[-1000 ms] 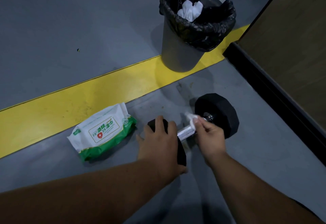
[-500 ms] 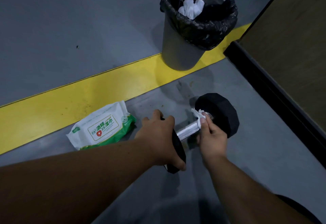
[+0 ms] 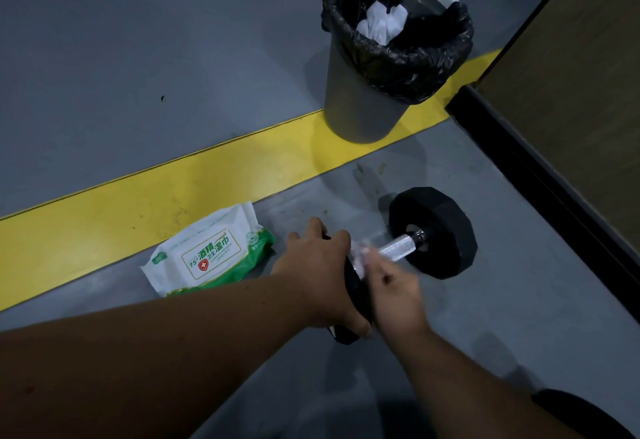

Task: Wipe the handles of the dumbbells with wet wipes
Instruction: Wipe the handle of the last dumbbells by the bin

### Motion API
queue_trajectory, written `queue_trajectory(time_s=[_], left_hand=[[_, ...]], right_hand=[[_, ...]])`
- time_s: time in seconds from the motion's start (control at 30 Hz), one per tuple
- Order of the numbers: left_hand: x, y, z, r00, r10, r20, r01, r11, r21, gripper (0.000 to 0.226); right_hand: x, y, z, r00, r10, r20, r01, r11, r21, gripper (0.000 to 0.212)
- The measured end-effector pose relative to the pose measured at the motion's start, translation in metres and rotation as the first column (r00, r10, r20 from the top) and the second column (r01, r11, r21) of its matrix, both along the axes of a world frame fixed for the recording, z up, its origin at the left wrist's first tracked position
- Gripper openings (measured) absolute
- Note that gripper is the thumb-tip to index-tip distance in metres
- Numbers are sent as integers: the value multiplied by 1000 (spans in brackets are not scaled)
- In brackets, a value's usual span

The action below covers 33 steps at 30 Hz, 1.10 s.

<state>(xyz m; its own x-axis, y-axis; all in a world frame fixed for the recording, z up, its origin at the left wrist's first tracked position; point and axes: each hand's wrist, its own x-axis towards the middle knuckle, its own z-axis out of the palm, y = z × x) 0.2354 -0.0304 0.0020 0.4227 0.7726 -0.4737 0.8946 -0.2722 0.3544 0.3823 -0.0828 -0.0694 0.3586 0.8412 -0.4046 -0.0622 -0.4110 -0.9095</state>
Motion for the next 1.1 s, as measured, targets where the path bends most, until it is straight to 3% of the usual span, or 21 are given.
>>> queue_trajectory(time_s=[0.07,0.13,0.23,0.3,0.37,0.47,0.5,0.57,0.63,0.67,0.8,0.87,0.97,1.03,1.1], left_hand=[[0,0,0,1000,-2,2,2,1000,17,98],[0,1,0,1000,-2,-4,2,1000,12,99],[-1,1,-1,1000,14,5,-13,1000,-16,101],[-1,0,-1,1000,14,13,-14,1000,-17,100],[-1,0,-1,1000,11,13,-11,1000,-9,98],[0,0,-2,1000,5,3,-5,1000,11,97],[0,0,-2,1000,7,0,-7,1000,11,97],[0,0,-2,1000,9,2,-9,1000,3,99],[0,0,-1,1000,8,7,-8,1000,-1,99],[-1,0,-1,1000,6,8,-6,1000,0,99],[-1,0,-3,1000,-3,2,3,1000,24,95],[0,-1,-3,1000,3,-1,-3,1000,31,94],[0,-1,-2,1000,9,-5,-9,1000,9,96],[-1,-1,-2,1000,9,-3,-9,1000,10,97],[-1,-1,-2,1000,4,0,-4,1000,17,95]], right_hand=[[-5,-8,4,982,186,14,-186,982,-10,22],[10,0,7,971,209,114,-211,977,4,21],[39,16,3,960,-111,258,108,994,29,25],[34,14,0,960,-201,196,192,979,63,23],[12,5,0,997,-44,68,41,998,44,24],[0,-5,7,961,255,110,-259,966,19,22],[7,-1,6,959,232,164,-238,971,21,22],[28,9,3,967,14,254,-20,1000,19,21],[36,12,1,954,-190,233,178,981,70,21],[30,10,-1,963,-202,176,189,978,87,21],[-5,-11,4,973,216,82,-220,974,50,23],[6,-6,9,948,288,136,-296,954,49,22],[38,17,7,963,5,271,-19,999,50,17],[37,20,2,963,-160,218,147,986,74,16],[14,11,-4,990,-106,98,99,992,72,16]])
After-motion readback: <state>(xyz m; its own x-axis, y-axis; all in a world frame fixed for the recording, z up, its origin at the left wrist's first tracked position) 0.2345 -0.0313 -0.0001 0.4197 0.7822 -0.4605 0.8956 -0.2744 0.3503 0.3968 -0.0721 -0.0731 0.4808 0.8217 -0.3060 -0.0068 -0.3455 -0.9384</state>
